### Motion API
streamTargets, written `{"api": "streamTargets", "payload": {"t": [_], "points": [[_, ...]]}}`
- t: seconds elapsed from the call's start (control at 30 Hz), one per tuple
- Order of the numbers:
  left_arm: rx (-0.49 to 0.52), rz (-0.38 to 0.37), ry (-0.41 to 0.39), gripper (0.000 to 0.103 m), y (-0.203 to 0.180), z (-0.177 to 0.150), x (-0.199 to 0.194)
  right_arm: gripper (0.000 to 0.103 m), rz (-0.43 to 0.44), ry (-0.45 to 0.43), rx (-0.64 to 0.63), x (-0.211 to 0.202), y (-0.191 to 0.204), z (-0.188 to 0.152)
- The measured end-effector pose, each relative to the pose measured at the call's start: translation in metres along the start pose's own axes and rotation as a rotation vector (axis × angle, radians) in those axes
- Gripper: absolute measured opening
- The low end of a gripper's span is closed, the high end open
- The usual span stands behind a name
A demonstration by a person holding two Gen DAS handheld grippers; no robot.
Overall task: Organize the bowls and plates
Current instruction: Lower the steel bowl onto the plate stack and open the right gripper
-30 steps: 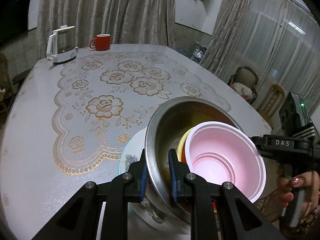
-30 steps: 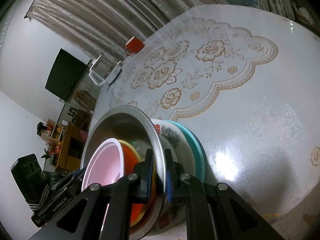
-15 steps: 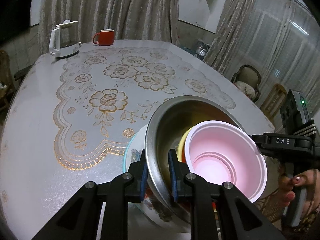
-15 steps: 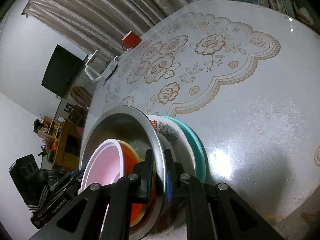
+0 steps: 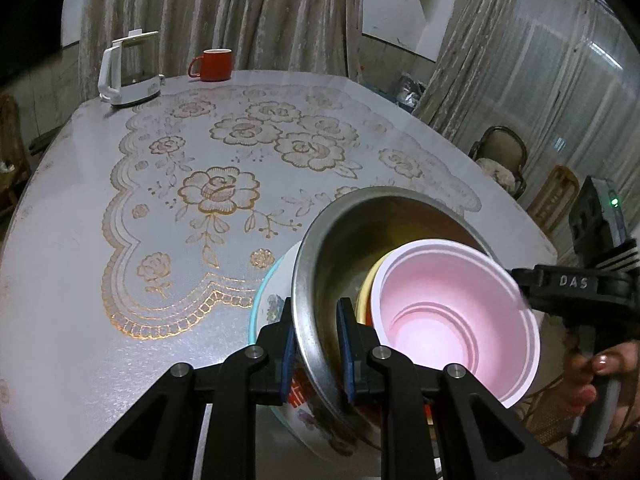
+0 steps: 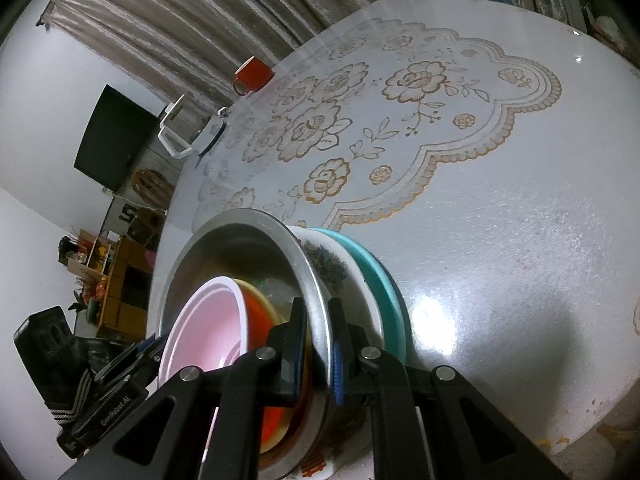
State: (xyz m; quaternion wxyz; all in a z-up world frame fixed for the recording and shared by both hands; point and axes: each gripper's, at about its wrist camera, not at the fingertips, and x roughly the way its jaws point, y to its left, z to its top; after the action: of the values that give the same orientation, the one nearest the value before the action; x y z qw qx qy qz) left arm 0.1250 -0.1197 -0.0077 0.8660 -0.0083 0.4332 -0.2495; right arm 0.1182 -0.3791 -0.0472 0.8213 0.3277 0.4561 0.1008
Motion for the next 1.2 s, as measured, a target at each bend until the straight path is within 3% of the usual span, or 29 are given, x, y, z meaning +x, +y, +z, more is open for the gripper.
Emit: {"api": "streamTargets", "payload": {"t": [0.17, 0.37, 0.5, 0.67, 0.8, 1.0, 1.13, 1.2], "points": [[0.004, 0.011, 0.003, 0.018, 0.001, -0.001, 0.006, 0.012, -0.01, -0.006, 0.003, 0.0, -0.001, 0.0], [-0.009, -0.013, -0.003, 0.018, 0.005, -0.004, 0.006, 0.024, -0.03, -0.027, -0.001, -0.003, 0.001, -0.002], [-0.016, -0.023, -0.008, 0.019, 0.007, -0.008, 0.002, 0.024, -0.015, -0.029, 0.009, -0.009, -0.001, -0.006], [-0.027, -0.027, -0.014, 0.02, 0.008, -0.015, -0.007, 0.025, -0.014, -0.021, -0.008, -0.017, 0.0, -0.019], [-0.012, -0.004, -0.025, 0.02, 0.006, -0.015, -0.008, 0.013, -0.016, -0.024, -0.06, -0.019, 0.006, -0.027], [-0.013, 0.018, -0.026, 0.02, 0.005, -0.011, -0.006, 0.013, -0.021, -0.047, -0.071, -0.016, 0.009, -0.023], [-0.009, 0.057, -0.023, 0.027, 0.004, -0.014, -0.009, 0.018, -0.023, -0.051, -0.068, -0.018, 0.01, -0.026], [-0.016, 0.066, -0.024, 0.036, 0.007, -0.016, -0.012, 0.024, -0.027, -0.05, -0.074, -0.019, 0.012, -0.028]]}}
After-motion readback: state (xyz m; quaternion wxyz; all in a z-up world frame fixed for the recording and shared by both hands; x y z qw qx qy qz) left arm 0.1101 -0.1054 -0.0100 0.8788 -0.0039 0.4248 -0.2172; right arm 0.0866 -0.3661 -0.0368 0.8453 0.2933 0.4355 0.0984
